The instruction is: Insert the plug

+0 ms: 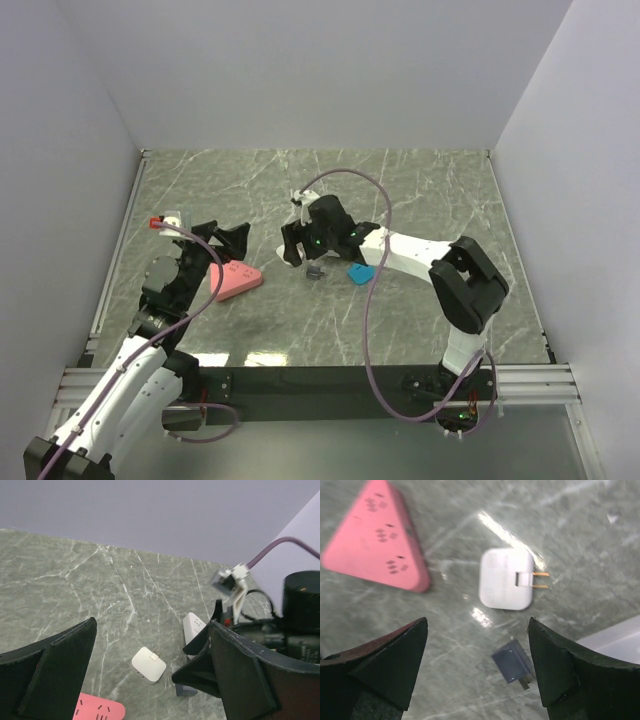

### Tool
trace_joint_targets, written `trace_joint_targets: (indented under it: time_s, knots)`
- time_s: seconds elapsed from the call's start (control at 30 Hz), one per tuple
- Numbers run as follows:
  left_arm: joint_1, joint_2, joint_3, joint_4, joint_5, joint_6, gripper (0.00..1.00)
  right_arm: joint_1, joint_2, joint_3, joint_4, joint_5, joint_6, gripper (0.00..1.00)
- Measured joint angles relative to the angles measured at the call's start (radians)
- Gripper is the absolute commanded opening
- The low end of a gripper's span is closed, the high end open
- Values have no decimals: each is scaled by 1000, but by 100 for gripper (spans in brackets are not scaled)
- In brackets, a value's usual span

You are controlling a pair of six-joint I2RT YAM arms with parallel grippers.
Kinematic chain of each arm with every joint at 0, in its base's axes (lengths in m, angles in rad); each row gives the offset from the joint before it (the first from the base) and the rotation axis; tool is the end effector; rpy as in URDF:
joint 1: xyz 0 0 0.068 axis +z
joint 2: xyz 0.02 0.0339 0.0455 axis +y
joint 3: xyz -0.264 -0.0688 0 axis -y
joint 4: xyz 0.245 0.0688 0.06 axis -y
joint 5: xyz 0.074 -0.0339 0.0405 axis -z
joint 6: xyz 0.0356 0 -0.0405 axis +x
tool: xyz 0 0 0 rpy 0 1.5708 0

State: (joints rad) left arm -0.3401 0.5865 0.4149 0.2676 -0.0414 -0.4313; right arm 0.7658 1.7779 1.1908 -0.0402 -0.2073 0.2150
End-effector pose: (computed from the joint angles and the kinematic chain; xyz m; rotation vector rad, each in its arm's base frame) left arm 0.1521 -0.0523 0.2874 -0.1027 1.4996 -0.5936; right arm 0.2830 0.2823 0.2222 -0.7394 2.1698 0.7601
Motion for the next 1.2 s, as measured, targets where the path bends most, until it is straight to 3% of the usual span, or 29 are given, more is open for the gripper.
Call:
trace_joint_targets:
  time_s: [0.27,0.63,1.2]
  knots:
    - [0,4,0,2,0,0,100,31,73,10,-13,121,-5,88]
    - [0,20,0,4,-1,0,99,35,202,47,-5,145,-30,87]
    - [0,57,0,10,-1,0,99,79,254,114,-11,167,-60,80]
